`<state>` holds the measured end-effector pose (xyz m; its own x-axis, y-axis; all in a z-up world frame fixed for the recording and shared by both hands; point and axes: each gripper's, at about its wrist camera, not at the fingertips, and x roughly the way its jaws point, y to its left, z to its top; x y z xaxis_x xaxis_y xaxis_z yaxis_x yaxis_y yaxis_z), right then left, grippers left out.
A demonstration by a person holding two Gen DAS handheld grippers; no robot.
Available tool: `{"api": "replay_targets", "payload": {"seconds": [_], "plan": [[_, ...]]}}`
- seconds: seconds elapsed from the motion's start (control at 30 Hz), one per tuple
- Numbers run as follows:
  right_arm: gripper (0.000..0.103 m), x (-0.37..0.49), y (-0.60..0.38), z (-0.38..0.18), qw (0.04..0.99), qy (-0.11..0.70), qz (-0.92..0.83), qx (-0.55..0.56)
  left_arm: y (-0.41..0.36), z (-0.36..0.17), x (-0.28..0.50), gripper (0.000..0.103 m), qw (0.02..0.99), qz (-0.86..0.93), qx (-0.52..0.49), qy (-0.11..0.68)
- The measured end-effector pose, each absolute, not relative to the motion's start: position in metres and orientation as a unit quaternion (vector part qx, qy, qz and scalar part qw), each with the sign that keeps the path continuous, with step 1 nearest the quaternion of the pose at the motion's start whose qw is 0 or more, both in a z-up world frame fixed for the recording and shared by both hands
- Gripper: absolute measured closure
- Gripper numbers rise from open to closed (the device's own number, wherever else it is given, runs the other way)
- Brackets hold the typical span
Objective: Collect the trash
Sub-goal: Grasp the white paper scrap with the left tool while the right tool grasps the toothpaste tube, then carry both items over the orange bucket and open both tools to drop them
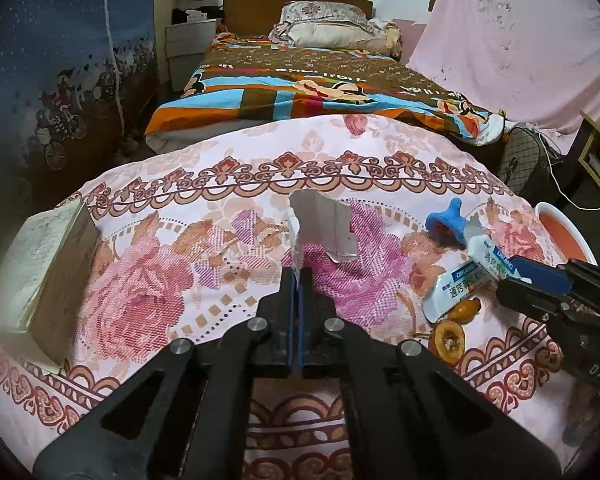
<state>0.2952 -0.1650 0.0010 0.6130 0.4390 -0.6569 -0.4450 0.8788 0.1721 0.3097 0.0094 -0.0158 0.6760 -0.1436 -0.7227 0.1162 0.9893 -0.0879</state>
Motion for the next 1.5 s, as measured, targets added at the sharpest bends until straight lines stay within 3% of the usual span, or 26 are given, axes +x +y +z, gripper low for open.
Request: {"api": "replay_targets", "payload": {"seconds": [0.4,1.1,1.5], "plan": [[0.077,0.283,-0.173,0.01,0.913,0.325,0.247,0.007,-0.003,0.007,0.278,0.103,0.94,-0.081,0.002,0.331],[0.077,0.203,-0.237,0.065,0.975,0.048,0.2,0.087,-0.07,0.073,0.204,0.103,0.982,-0.143,0.009,0.127],[0.077,0.177,-0.307,0.081,0.987,-0.027,0.091,0.127,-0.138,0.095,0.189,0.103,0.972,-0.219,0.061,0.063]]}}
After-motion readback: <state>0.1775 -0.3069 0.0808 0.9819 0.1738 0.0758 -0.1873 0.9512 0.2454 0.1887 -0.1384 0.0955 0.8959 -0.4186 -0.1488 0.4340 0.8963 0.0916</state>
